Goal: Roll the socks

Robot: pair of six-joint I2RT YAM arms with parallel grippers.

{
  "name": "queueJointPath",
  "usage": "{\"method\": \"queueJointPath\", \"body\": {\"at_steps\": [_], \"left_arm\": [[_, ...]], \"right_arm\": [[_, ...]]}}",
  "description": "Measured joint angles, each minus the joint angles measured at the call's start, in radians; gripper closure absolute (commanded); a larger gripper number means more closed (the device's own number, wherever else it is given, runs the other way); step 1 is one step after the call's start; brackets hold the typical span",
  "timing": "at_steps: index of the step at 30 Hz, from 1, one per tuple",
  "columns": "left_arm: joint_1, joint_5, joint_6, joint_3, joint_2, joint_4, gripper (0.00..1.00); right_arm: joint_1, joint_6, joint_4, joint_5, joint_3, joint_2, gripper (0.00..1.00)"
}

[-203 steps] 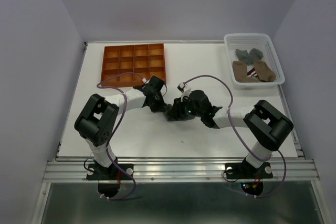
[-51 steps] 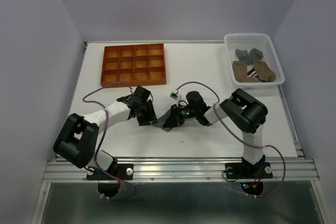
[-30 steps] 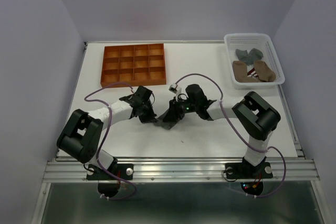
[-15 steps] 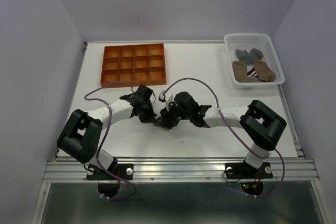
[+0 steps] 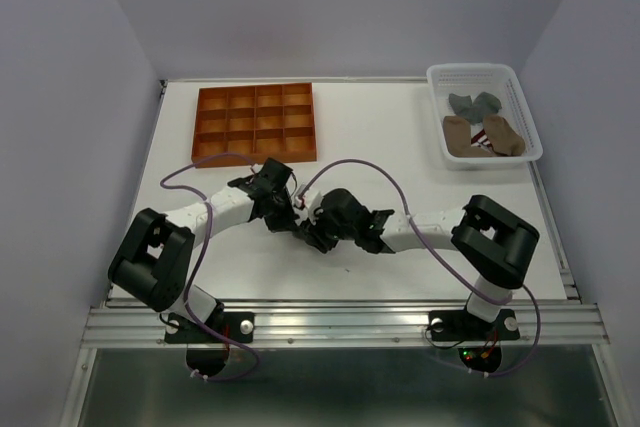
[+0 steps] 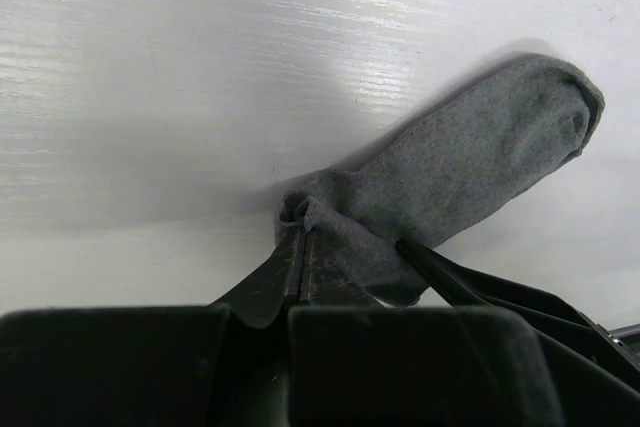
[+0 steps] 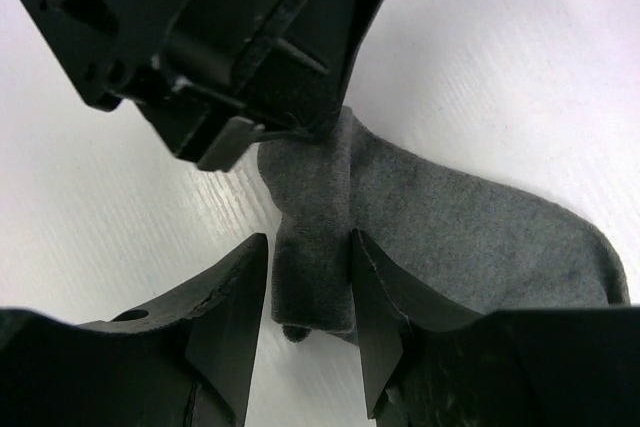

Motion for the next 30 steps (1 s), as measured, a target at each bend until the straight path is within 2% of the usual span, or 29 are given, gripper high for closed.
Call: {"method": "queueJointPath", "body": {"at_steps": [11, 12, 14, 15, 16, 17, 18, 19, 25, 30], "left_arm": [[-0.002, 0.006, 0.004, 0.028, 0.000, -0.023, 1.00], [-0.002, 0.008, 0.004, 0.031, 0.000, -0.023, 1.00], [-0.002, 0.014, 0.005, 0.036, 0.000, -0.023, 1.00], [-0.002, 0.019, 0.007, 0.039, 0.000, -0.024, 0.91], [-0.002, 0.020, 0.008, 0.042, 0.000, -0.024, 0.84], [-0.003, 0.020, 0.010, 0.044, 0.000, -0.026, 0.79], [-0.004, 0.020, 0.011, 0.045, 0.000, -0.026, 0.68], [-0.005, 0.021, 0.013, 0.047, 0.000, -0.027, 0.63], [-0.002, 0.011, 0.011, 0.047, 0.000, -0.029, 0.52], [0.005, -0.004, 0.010, 0.047, -0.004, -0.028, 0.43]], "right_arm": [[0.045, -0.009, -0.008, 0.108, 0.010, 0.049, 0.56], [0.050, -0.010, -0.008, 0.124, 0.014, 0.053, 0.65], [0.059, -0.011, -0.014, 0.153, 0.023, 0.057, 0.74], [0.063, -0.008, -0.017, 0.174, 0.028, 0.061, 0.85], [0.064, -0.005, -0.018, 0.187, 0.032, 0.065, 0.89], [0.066, -0.004, -0.018, 0.196, 0.035, 0.068, 0.89], [0.068, 0.005, -0.018, 0.210, 0.037, 0.069, 0.91], [0.069, 0.018, -0.018, 0.220, 0.039, 0.069, 0.91], [0.069, 0.085, -0.018, 0.239, 0.039, 0.069, 0.92], [0.050, 0.157, -0.005, 0.163, 0.038, 0.074, 0.92]]}}
